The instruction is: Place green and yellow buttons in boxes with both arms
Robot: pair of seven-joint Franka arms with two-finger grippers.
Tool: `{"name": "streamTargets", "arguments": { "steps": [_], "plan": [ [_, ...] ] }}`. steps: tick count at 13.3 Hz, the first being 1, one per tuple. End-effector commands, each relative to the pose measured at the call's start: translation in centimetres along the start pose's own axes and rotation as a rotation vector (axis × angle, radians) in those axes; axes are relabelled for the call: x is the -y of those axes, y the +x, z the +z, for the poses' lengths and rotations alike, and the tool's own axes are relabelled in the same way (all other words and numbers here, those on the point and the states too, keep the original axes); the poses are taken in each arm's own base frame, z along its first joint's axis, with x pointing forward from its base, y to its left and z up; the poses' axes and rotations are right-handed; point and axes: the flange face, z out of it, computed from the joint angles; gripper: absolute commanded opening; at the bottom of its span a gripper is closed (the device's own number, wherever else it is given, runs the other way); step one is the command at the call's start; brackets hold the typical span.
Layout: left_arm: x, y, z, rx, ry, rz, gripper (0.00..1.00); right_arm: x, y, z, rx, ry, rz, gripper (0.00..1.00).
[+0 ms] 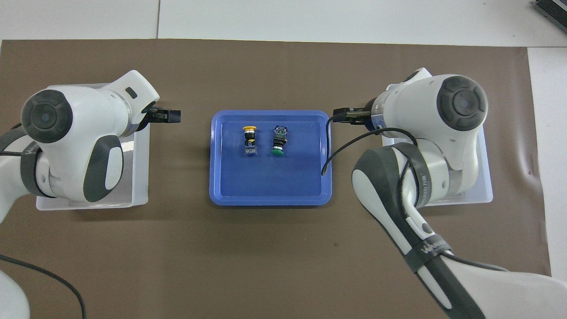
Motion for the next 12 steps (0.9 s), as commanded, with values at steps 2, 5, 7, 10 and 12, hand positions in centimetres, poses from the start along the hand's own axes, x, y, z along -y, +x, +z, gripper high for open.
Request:
{"name": "streamTargets", "arguments": {
  "steps": [2,5,7,10,12],
  "plan": [
    [-7.8,-2.5,2.9,0.023,-0.029,-0.012,1.00,7.2,-1.6,5.1,-0.018,0.011,0.101,1.00],
    [-12.6,-3.9,4.9,0.020,-0.057,-0.112,1.00,10.1,-2.6,8.4,-0.023,0.031,0.120,1.00],
    [-15.5,-5.2,7.9,0.035,-0.070,-0.140,1.00,10.8,-3.1,9.9,-0.029,0.035,0.113,1.00],
    [-16.9,-6.1,9.9,0.021,-0.087,-0.223,1.00,10.4,-3.2,10.3,-0.023,0.030,0.105,1.00],
    [-17.6,-6.9,10.1,0.037,-0.086,-0.257,0.70,10.1,-3.1,10.4,-0.022,0.028,0.107,1.00]
  ]
}}
